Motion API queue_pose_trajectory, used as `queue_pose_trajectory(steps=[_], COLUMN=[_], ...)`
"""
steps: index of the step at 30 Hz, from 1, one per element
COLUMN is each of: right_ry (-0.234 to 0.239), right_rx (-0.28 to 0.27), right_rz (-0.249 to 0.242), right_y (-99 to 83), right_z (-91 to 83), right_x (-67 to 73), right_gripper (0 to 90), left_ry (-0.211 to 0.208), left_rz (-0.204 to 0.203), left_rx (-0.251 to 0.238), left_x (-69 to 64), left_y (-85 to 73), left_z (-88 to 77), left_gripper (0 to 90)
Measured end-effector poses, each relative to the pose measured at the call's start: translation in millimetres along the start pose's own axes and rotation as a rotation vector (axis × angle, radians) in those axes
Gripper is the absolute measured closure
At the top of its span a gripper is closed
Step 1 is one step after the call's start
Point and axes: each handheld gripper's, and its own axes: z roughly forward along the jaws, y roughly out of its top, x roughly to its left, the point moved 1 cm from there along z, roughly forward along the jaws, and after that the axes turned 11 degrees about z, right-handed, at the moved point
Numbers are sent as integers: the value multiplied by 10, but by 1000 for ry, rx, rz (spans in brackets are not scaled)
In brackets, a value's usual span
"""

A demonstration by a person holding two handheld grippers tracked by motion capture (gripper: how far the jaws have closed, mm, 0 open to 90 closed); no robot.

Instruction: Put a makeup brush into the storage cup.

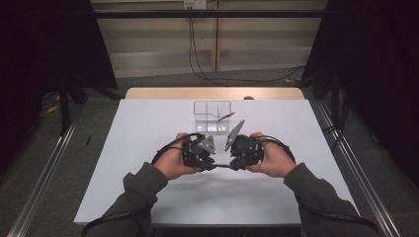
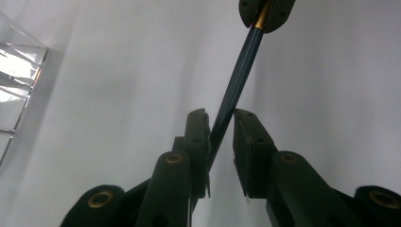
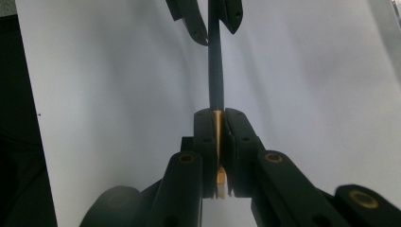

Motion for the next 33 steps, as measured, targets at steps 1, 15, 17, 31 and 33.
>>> queue_pose_trajectory(steps=[1, 15, 17, 31, 33], right_ry=[4, 3, 8, 10, 13], right_rx=[-7, -21, -24, -39, -44], right_rz=[-7, -11, -27, -7, -19], right_y=[8, 20, 26, 45, 48], right_z=[-3, -16, -5, -23, -18], right_x=[1, -3, 1, 34, 29], right_gripper=[844, 845, 845, 845, 844], left_ry=[0, -18, -7, 1, -2], left_rz=[-6, 7, 22, 41, 42], left_rx=[6, -56, -55, -47, -42], left_x=[-10, 11, -5, -24, -24], left_y=[1, 32, 51, 80, 78], left_z=[13, -44, -17, 8, 8], left_gripper=[762, 744, 733, 761, 768])
